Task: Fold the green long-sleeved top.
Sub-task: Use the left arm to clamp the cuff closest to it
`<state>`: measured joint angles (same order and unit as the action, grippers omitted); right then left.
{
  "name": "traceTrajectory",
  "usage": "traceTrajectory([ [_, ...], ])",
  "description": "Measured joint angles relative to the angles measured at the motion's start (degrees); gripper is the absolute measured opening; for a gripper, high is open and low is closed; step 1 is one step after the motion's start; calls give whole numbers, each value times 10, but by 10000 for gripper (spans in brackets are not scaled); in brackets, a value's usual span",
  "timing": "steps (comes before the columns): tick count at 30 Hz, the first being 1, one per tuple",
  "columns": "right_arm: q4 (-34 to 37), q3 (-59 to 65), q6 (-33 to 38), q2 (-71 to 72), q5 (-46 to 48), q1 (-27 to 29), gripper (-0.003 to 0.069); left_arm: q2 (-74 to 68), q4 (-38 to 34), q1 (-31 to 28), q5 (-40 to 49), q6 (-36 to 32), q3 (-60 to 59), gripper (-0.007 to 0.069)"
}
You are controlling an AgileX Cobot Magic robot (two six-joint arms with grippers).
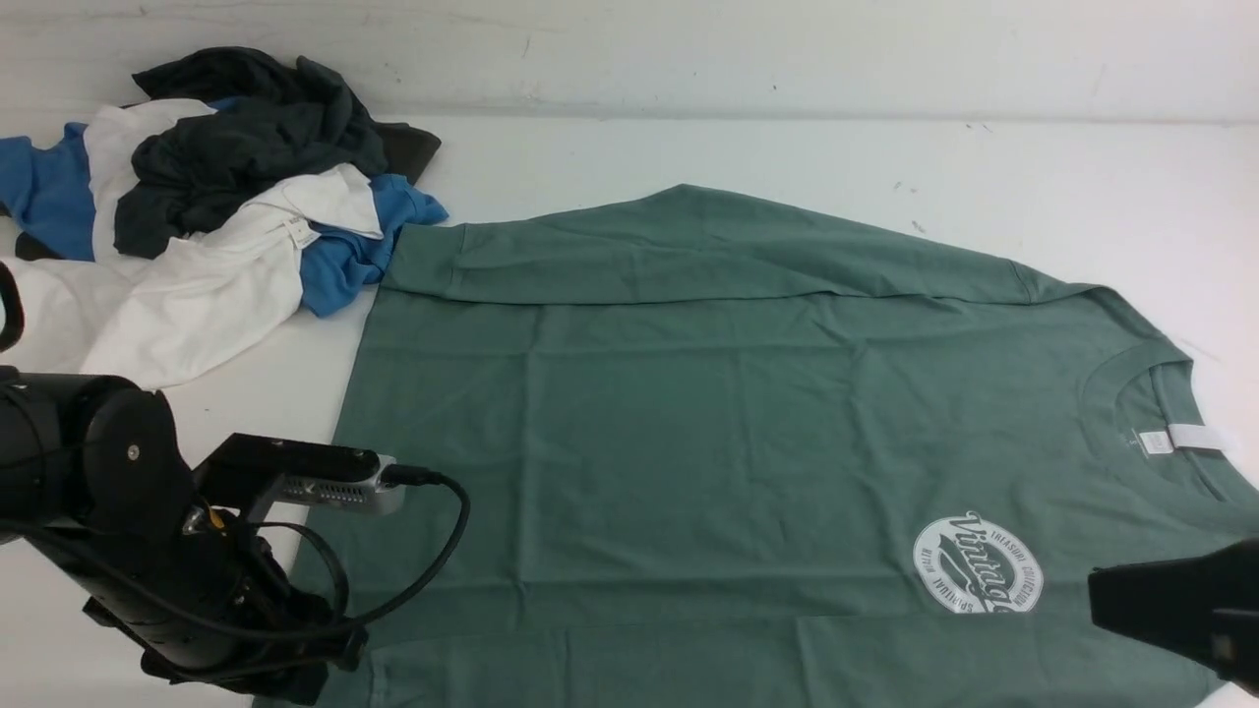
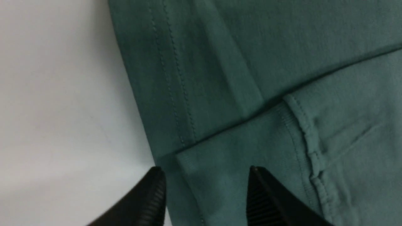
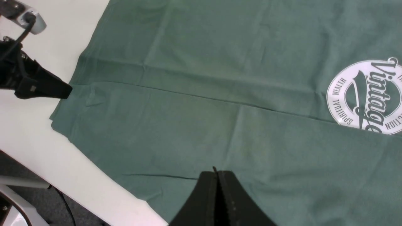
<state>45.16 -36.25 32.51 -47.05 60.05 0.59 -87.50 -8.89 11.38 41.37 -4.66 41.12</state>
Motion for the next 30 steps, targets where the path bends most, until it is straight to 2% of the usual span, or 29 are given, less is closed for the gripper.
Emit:
traceTrajectory([
  [6,1,1,0,0,-10,0,-7,-16,-2,0,-12,0,0,360],
  [15,1,1,18,0,-15,0,-7,-34,-23,1,-35,0,0,308],
  [19,1,1,27,0,-15,0,-7,-34,-25,1,-38,0,0,250],
  [22,1,1,28,0,-15,0,-7,-34,-26,1,-31,-1,4,148],
  [23,1,1,28,0,-15,0,-7,-34,-26,1,-21,-2,9,92],
  [25,1,1,28,0,-15,0,-7,-34,-29,1,0,-2,16,36],
  [30,1,1,28,0,-15,0,-7,-34,-29,1,52,-2,31,16],
])
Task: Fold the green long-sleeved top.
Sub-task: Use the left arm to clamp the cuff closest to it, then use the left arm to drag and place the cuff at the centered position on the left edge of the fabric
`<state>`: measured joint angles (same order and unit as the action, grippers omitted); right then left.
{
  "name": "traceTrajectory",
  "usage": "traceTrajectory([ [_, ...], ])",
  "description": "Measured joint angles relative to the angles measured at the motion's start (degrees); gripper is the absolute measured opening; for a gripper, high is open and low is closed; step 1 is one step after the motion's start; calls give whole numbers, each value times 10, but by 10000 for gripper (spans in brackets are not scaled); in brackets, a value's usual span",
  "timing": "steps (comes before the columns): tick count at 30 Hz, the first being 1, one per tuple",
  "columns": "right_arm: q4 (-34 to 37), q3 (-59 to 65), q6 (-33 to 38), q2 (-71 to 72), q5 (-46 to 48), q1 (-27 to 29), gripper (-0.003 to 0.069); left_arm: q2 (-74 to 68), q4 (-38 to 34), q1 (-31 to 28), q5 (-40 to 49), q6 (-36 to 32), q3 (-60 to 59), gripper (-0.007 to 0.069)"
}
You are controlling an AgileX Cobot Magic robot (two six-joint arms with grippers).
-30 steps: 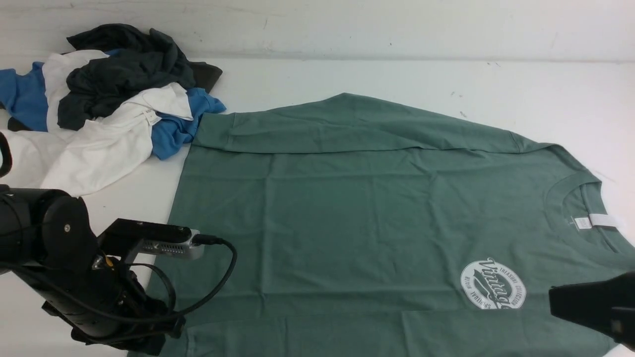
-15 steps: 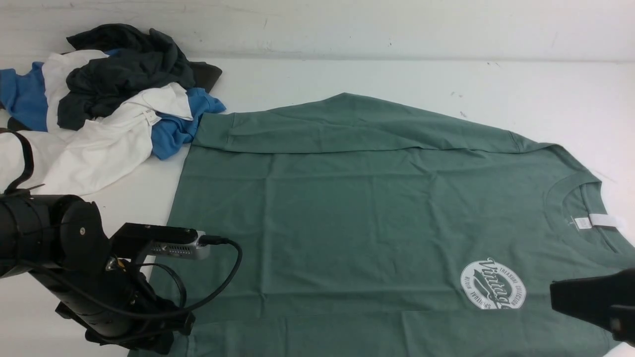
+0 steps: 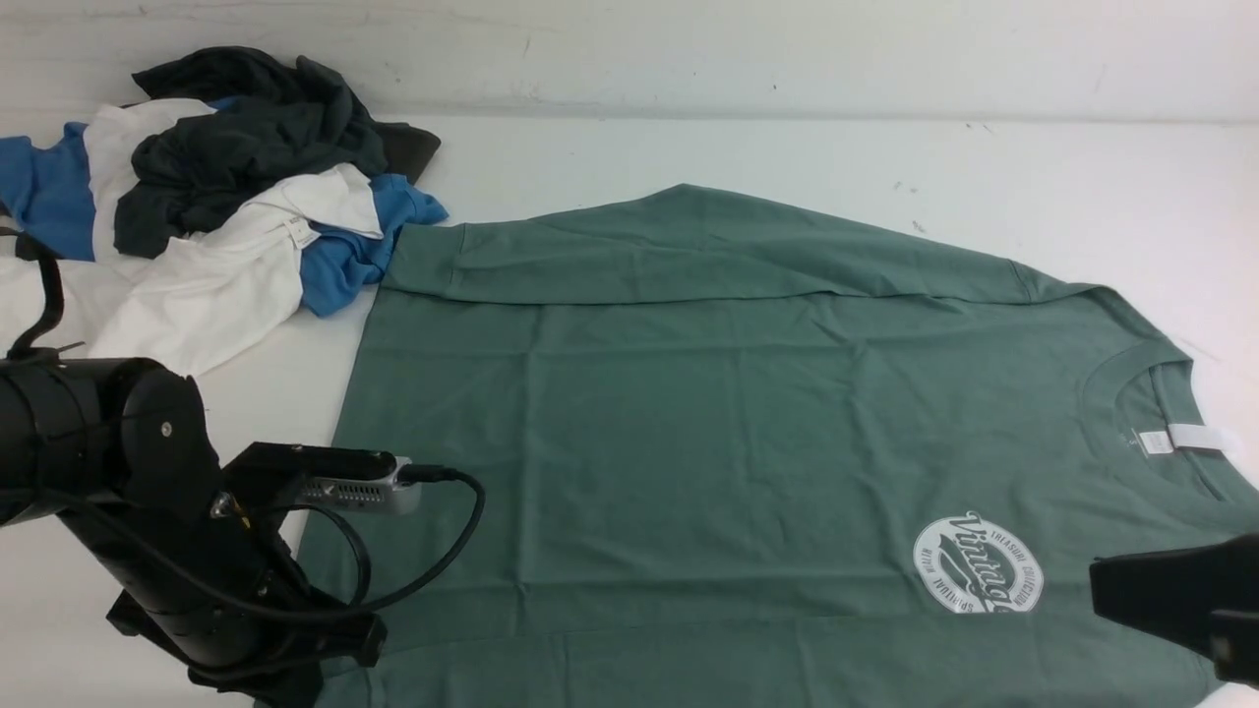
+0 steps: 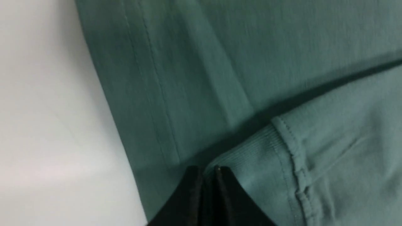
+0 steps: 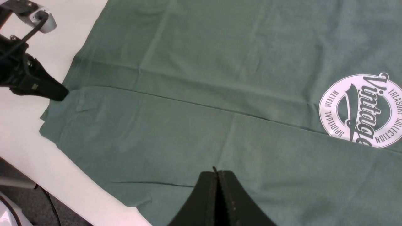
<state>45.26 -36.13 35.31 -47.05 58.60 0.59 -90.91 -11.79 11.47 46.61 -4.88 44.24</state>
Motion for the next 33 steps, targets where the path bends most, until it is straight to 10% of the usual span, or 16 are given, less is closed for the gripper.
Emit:
traceTrajectory([
  [15,0,0,1,0,-17,0,-7,108,6,12,77,2,227,16],
  [33,0,0,1,0,-33,0,-7,-119,139,12,20,52,375,16],
])
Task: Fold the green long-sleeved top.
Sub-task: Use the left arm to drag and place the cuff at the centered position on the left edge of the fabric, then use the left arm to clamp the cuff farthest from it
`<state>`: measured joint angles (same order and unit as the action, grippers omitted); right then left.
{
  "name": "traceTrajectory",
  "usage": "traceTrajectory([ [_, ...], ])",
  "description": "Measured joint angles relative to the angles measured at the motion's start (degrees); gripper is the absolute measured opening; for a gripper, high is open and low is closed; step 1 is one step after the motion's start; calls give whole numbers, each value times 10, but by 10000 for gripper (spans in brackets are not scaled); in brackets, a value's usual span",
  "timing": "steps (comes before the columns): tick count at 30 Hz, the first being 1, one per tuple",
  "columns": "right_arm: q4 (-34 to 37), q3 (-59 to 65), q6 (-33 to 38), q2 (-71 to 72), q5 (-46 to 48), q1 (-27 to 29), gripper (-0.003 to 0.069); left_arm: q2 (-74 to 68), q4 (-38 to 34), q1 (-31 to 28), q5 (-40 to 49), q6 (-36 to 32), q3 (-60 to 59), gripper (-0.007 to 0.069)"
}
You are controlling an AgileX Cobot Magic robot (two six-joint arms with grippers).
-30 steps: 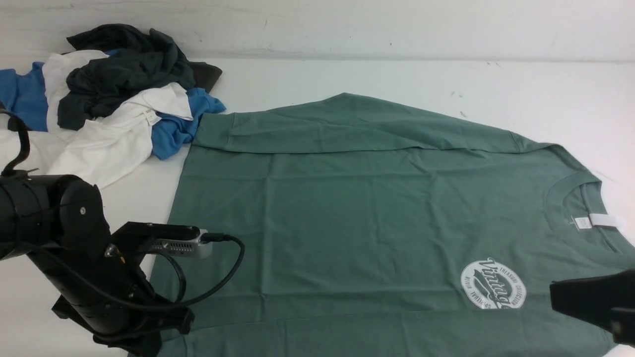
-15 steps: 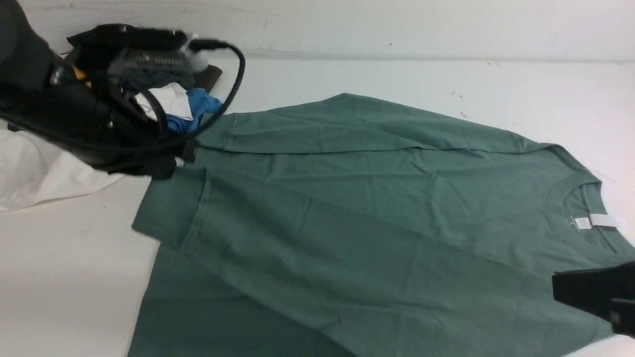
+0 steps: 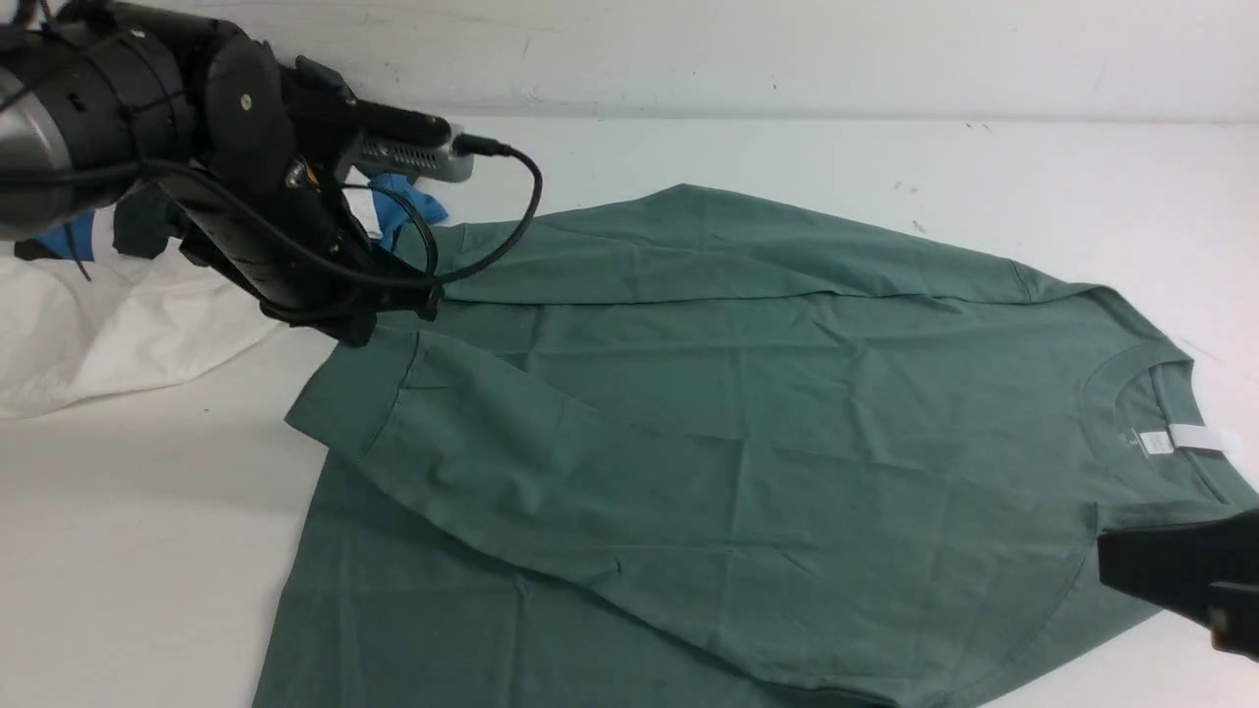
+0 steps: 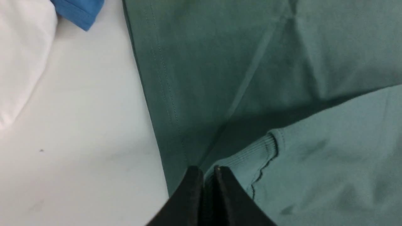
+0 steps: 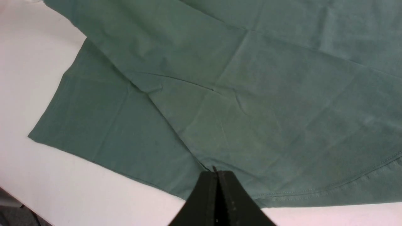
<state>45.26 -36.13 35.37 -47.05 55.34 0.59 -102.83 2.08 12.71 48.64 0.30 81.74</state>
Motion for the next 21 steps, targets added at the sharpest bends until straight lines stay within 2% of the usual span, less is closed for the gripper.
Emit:
traceTrajectory([
  [10,0,0,0,0,0,0,-7,-61,38,0,-43,5,0,25],
  [16,0,0,0,0,1,0,-7,-66,77,0,-51,37,10,98],
  [21,0,0,0,0,2,0,-7,-68,96,0,-12,79,71,163],
])
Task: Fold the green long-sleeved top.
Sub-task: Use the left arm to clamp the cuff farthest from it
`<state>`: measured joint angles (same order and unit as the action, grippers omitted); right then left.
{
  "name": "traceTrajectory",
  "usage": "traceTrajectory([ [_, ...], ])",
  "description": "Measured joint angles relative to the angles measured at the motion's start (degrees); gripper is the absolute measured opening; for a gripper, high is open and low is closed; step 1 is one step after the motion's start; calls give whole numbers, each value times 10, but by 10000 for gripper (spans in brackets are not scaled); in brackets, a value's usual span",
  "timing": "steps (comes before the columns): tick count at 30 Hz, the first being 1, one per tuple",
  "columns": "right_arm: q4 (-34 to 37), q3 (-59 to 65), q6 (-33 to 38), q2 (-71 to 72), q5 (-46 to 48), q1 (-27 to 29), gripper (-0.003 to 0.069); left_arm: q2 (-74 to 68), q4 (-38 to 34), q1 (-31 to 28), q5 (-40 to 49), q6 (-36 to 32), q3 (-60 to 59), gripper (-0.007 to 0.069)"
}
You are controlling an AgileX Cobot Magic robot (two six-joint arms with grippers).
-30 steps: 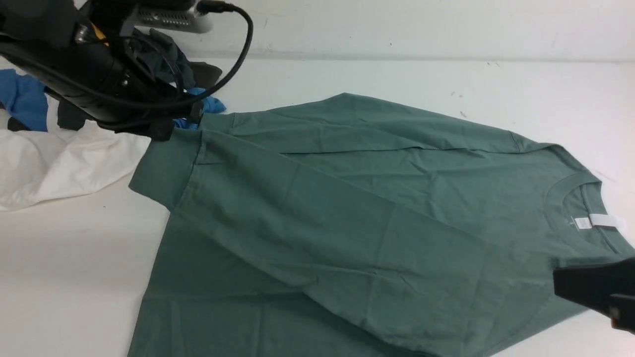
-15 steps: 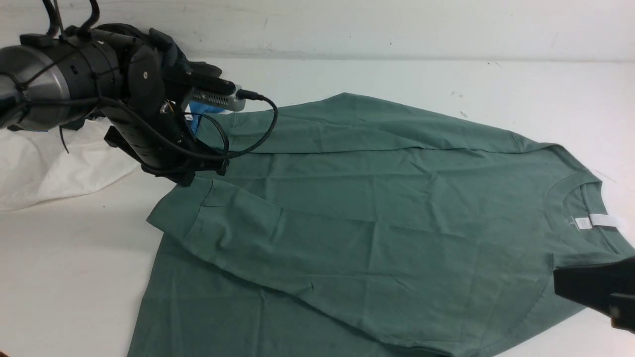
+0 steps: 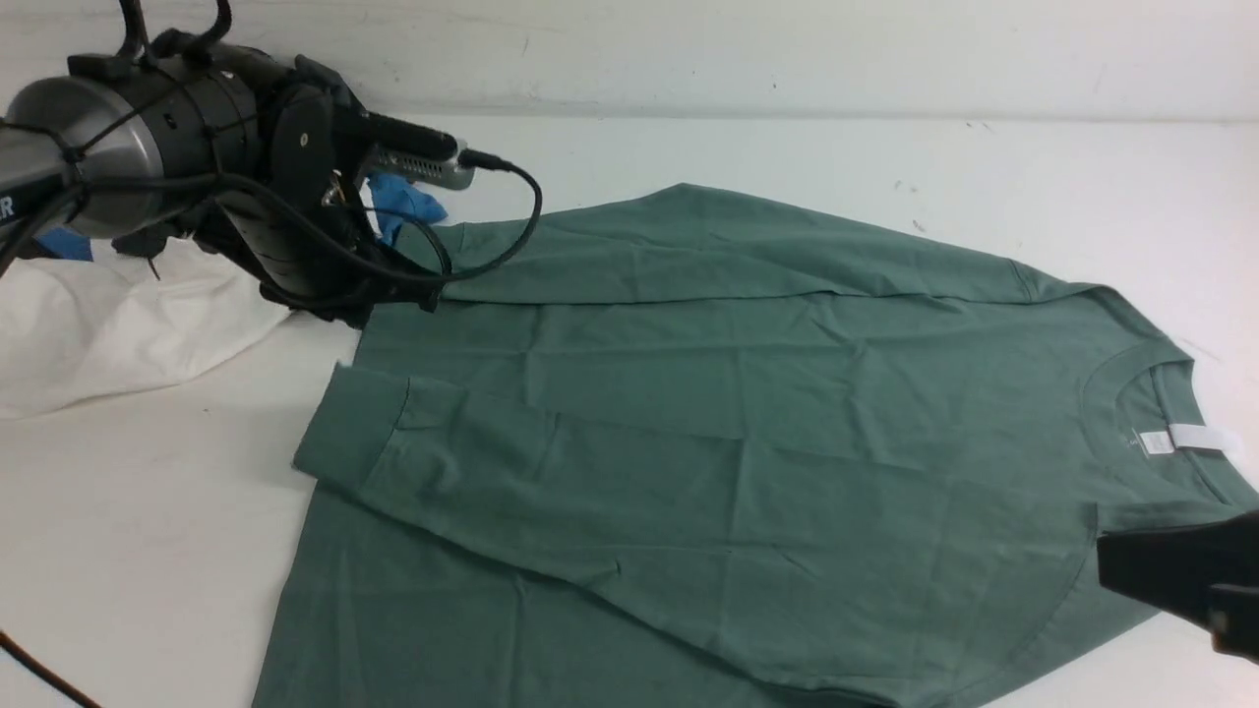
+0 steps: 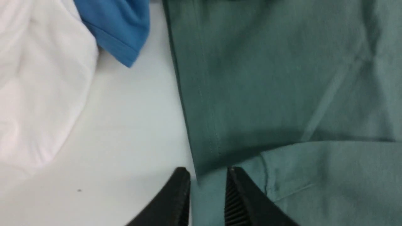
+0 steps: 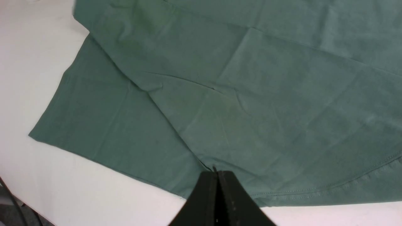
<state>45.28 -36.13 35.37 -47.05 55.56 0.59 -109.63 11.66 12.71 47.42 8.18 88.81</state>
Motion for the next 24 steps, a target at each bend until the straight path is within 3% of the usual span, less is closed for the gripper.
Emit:
traceTrajectory([
  [8,2,0,0,0,5,0,-7,-41,-4,0,58,23,75,262],
  [12,2,0,0,0,11,0,-7,-92,-36,-14,66,77,137,269],
  [24,2,0,0,0,17,0,-7,-310,-80,-45,67,91,394,272],
])
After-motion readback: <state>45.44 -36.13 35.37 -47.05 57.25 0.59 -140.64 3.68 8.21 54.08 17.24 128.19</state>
